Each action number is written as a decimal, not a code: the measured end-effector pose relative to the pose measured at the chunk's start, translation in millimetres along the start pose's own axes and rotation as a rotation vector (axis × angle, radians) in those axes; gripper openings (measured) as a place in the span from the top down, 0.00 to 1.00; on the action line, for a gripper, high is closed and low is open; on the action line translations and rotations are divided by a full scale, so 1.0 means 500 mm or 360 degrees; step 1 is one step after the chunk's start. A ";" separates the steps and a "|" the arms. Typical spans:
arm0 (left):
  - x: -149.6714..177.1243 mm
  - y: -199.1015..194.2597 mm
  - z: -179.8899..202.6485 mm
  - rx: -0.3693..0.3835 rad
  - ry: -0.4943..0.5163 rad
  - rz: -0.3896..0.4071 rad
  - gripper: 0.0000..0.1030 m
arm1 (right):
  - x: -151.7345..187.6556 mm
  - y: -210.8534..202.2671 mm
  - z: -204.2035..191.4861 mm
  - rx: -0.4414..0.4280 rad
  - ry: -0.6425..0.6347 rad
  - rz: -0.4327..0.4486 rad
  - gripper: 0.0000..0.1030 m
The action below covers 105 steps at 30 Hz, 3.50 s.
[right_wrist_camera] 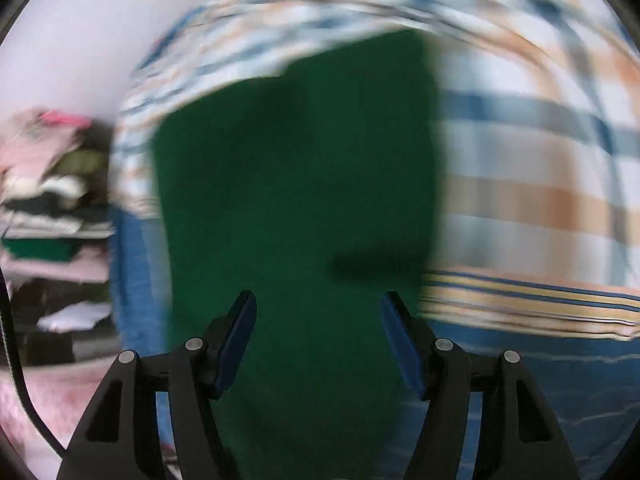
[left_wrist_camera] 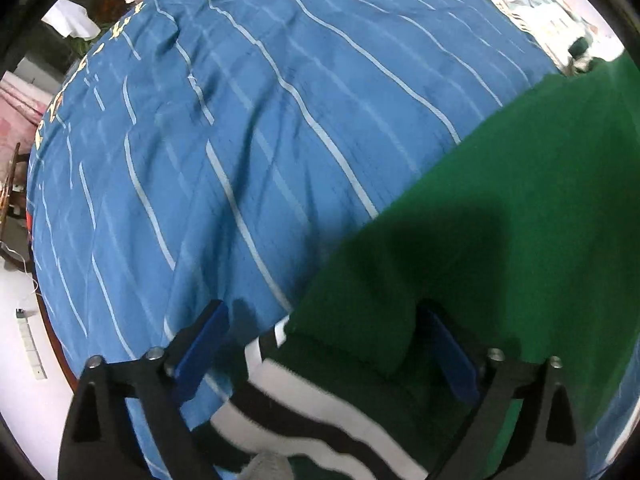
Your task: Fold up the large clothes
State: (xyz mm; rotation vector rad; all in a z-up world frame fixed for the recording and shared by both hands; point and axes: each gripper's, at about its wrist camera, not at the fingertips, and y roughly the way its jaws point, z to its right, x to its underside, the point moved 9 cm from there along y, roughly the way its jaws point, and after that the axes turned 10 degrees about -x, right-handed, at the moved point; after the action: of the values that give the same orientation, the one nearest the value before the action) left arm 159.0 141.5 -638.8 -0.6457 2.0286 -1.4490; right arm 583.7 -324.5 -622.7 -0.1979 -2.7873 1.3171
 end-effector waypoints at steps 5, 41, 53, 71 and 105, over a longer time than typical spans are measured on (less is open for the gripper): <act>-0.013 0.015 0.004 0.0012 0.0056 0.0021 0.00 | -0.029 0.075 0.092 -0.0238 0.0071 -0.0112 0.35; -0.085 -0.128 -0.124 0.0050 0.0172 0.0123 0.01 | 0.795 -0.334 0.432 0.0064 0.1214 0.0168 0.59; -0.012 -0.180 0.086 0.0078 0.0554 0.0289 0.01 | 0.743 -0.481 0.389 0.0355 0.0517 0.0206 0.38; 0.093 -0.206 0.330 0.0064 0.0655 0.0330 0.01 | 0.333 -0.291 0.269 0.0079 -0.0249 -0.0079 0.93; -0.061 -0.003 0.050 -0.0096 0.0119 0.0159 0.00 | 0.296 -0.118 0.237 0.0406 -0.0166 -0.0044 0.55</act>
State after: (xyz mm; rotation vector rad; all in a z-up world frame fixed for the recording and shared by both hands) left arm 198.4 144.6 -638.8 -0.5138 2.1375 -1.3777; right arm 419.4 -432.0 -653.5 -0.0807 -2.6547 1.7036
